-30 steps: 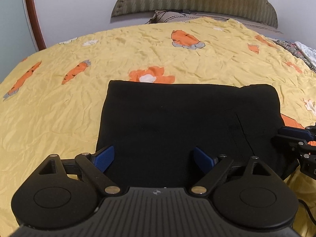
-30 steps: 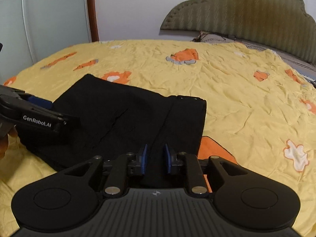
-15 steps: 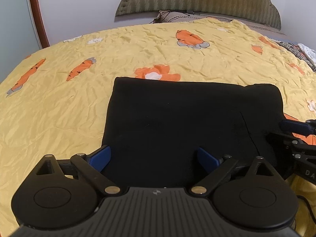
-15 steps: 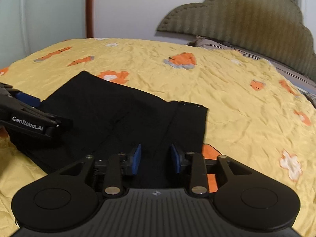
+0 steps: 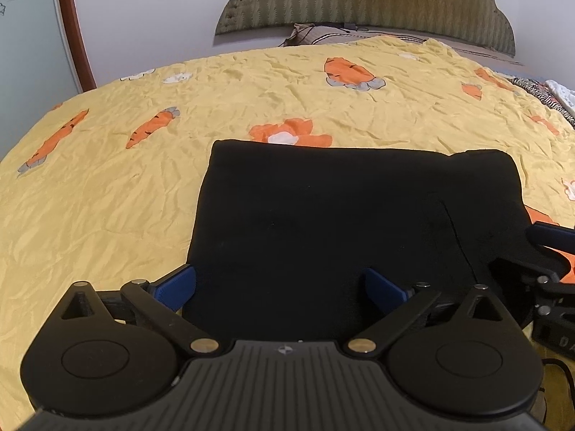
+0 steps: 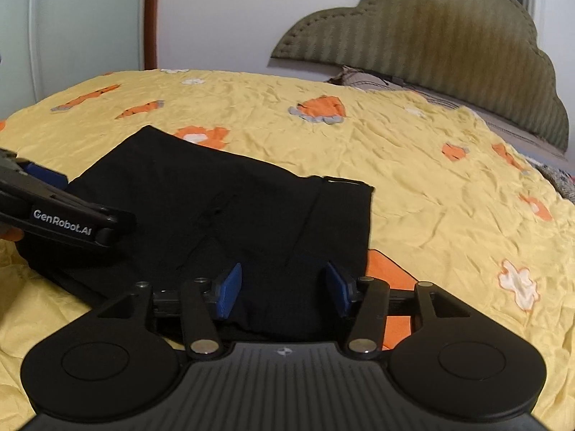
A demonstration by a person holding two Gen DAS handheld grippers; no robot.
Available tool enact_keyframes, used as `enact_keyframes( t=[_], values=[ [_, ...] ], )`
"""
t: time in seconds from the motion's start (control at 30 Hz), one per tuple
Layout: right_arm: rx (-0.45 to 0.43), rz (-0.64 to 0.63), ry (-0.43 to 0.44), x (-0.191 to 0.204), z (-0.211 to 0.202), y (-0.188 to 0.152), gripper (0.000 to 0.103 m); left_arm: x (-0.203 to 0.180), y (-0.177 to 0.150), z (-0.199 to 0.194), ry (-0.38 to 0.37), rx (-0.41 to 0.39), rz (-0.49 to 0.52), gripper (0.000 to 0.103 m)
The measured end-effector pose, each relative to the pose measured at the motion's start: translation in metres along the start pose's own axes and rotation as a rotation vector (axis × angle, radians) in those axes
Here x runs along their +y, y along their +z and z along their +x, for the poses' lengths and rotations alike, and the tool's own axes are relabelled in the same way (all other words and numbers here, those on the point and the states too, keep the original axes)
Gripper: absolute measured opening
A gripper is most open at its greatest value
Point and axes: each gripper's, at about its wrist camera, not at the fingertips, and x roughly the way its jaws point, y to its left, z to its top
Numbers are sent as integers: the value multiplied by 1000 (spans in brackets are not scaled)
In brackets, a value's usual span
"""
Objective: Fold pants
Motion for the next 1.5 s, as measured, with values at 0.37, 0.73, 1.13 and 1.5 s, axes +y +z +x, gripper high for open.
enact_keyframes(
  t=[0.37, 0.73, 1.13, 1.5],
  values=[
    [-145, -120, 256, 71, -45, 7, 50, 106, -5, -29, 52, 25, -271, 100],
    [-38, -220, 483, 154, -32, -6, 50, 151, -23, -48, 61, 67, -282, 100],
    [-57, -201, 352, 111, -17, -3, 51, 78, -60, -54, 23, -43, 238, 101],
    [-159, -240, 351, 84, -21, 7, 51, 43, -50, -41, -37, -56, 249, 96]
  ],
)
